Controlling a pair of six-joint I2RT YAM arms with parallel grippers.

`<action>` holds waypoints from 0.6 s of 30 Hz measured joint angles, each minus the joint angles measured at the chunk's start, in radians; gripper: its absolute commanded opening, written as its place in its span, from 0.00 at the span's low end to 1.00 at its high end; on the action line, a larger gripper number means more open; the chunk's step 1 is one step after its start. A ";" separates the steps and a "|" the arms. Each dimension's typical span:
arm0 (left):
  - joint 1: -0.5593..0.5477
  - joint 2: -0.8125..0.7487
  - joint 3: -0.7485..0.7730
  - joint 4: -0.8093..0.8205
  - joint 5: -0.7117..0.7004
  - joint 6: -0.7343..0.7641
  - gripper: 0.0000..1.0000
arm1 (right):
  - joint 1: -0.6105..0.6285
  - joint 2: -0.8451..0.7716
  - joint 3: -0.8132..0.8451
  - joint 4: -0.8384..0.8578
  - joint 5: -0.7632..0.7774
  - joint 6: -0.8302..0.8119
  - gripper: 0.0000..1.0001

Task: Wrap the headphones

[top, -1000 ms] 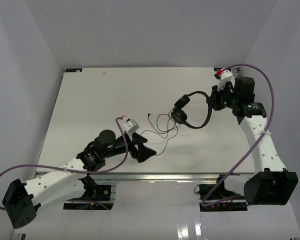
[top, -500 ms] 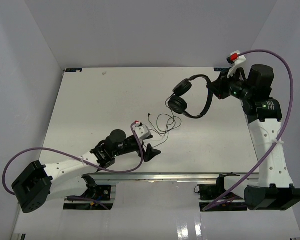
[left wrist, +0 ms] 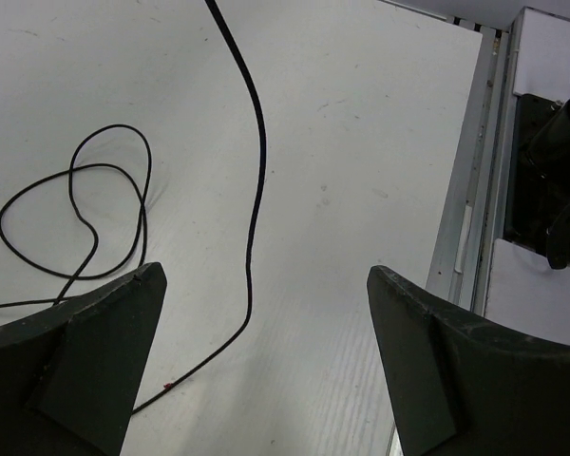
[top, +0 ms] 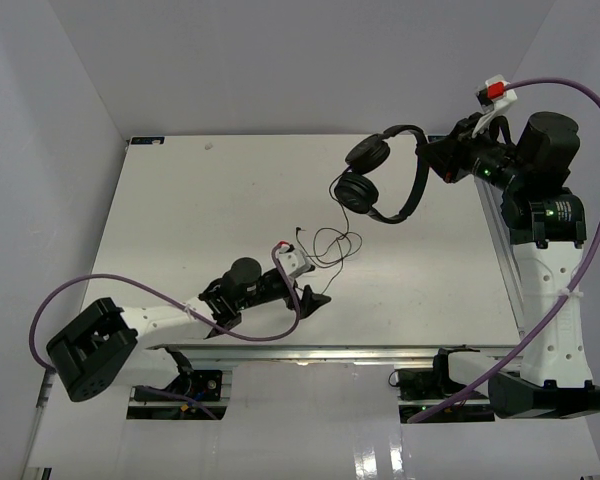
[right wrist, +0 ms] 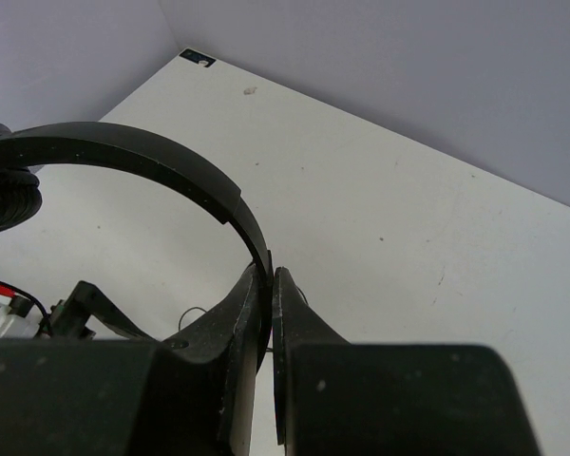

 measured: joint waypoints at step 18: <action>-0.115 0.291 0.110 0.230 -0.047 -0.049 0.71 | -0.002 -0.006 -0.003 0.000 -0.020 0.053 0.08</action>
